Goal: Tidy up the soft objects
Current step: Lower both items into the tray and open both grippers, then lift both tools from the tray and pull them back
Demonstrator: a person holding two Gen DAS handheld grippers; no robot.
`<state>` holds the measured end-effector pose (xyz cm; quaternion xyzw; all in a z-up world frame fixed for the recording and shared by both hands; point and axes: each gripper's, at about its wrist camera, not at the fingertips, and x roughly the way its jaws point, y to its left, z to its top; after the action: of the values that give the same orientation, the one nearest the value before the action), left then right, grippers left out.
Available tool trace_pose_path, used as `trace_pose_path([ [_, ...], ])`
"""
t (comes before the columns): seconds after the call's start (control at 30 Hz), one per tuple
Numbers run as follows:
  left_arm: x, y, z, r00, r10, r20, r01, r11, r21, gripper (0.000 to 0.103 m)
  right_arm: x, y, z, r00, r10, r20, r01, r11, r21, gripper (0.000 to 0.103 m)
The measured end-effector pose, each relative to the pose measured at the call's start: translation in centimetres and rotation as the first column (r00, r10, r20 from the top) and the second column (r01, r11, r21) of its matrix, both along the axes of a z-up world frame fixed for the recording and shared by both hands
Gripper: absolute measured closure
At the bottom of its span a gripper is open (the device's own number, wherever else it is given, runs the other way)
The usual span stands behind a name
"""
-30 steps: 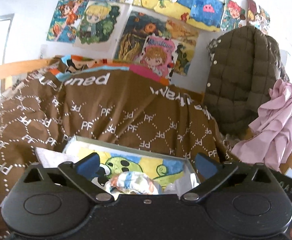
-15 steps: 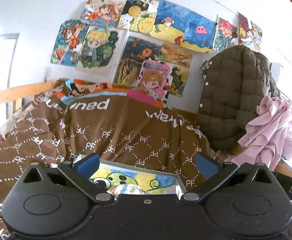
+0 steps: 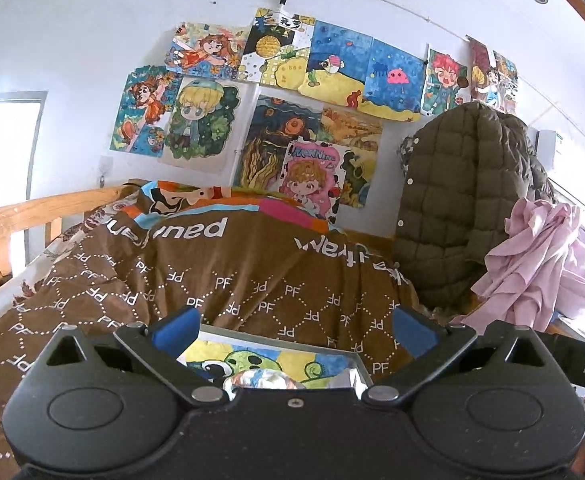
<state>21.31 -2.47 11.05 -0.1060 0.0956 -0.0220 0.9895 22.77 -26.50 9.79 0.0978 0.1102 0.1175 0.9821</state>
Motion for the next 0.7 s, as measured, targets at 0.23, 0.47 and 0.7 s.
trace_pose_path([
  [0.23,-2.1,0.4,-0.8,1.0,0.013,-0.016,-0.013,1.0,-0.008,0.001,-2.2,0.2,-0.7,1.0,-0.006,-0.011,0.006,1.0,-0.019,0.0],
  [0.47,-4.2,1.0,-1.5,1.0,0.022,-0.019,-0.022,1.0,-0.004,0.001,-4.0,0.5,-1.3,1.0,0.0,-0.01,0.0,1.0,-0.026,0.0],
  [0.7,-5.8,1.0,-2.2,1.0,0.023,-0.01,-0.023,1.0,0.008,0.001,-5.5,0.6,-1.8,1.0,-0.01,-0.008,0.01,0.999,-0.03,0.0],
])
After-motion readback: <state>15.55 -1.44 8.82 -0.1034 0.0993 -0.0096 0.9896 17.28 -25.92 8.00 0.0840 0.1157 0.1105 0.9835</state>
